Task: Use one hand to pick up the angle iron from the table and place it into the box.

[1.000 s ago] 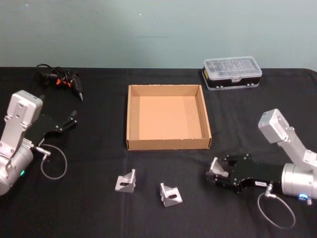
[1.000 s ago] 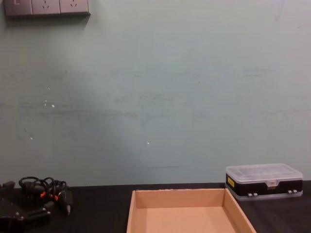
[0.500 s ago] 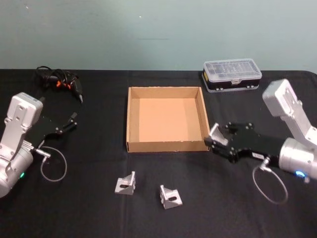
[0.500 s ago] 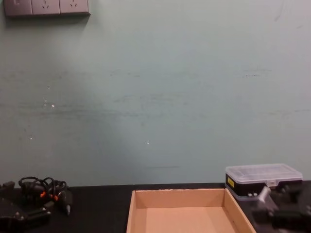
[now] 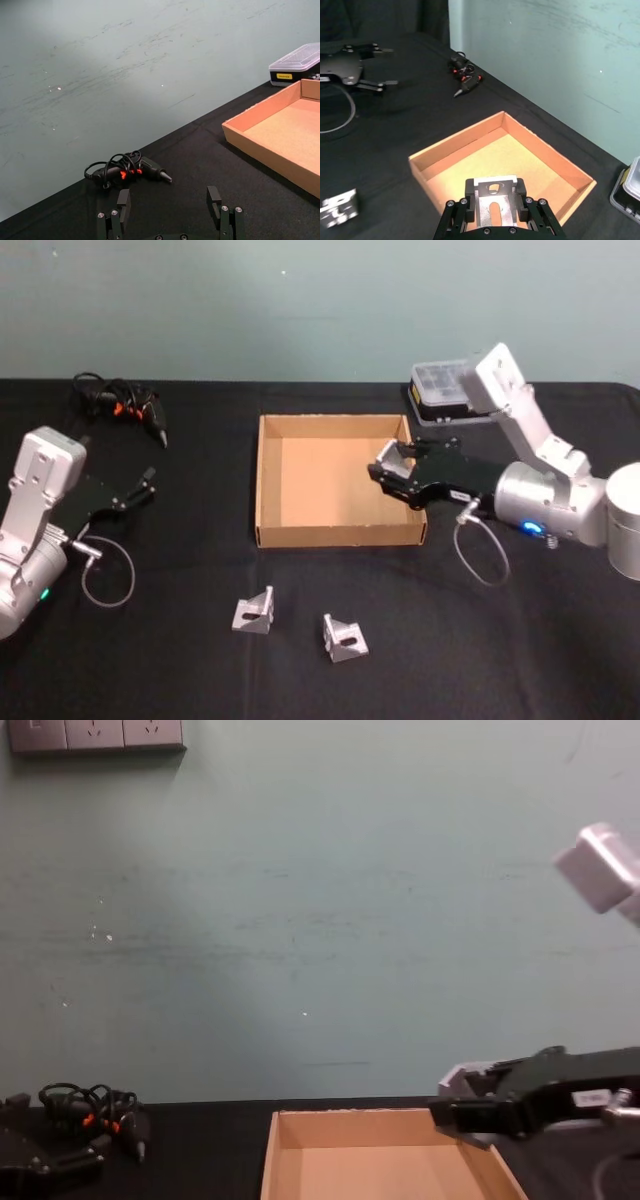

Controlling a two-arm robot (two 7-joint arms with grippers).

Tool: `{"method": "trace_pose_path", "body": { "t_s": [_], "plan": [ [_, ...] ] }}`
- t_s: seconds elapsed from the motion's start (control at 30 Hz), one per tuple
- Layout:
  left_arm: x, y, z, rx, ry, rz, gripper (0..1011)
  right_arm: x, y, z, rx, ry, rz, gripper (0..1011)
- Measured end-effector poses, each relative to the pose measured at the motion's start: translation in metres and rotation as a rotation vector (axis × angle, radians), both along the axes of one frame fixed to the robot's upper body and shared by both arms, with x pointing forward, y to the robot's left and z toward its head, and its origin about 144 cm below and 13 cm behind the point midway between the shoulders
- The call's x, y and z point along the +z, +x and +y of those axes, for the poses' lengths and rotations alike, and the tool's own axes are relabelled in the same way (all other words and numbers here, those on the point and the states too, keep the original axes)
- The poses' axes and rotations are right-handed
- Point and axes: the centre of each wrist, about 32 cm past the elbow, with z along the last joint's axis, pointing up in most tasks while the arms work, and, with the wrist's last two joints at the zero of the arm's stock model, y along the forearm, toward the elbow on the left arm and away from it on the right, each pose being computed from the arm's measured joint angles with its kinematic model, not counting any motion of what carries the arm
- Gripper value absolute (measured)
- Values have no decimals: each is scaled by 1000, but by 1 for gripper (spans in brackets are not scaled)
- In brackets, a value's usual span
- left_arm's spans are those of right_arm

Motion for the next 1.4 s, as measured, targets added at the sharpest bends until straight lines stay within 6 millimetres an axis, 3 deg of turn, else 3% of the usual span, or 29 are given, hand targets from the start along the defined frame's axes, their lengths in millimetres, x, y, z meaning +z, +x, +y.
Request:
{"method": "trace_pose_path", "body": {
  "t_s": [0.23, 0.53, 1.4],
  "plan": [
    [0, 0, 0, 0, 0, 0, 1000, -7, 27, 13, -20, -9, 38, 452],
    [0, 0, 0, 0, 0, 0, 1000, -18, 44, 22, -27, -37, 84, 453],
    [0, 0, 0, 0, 0, 0, 1000, -38, 53, 27, -55, -74, 146, 452]
  ]
}}
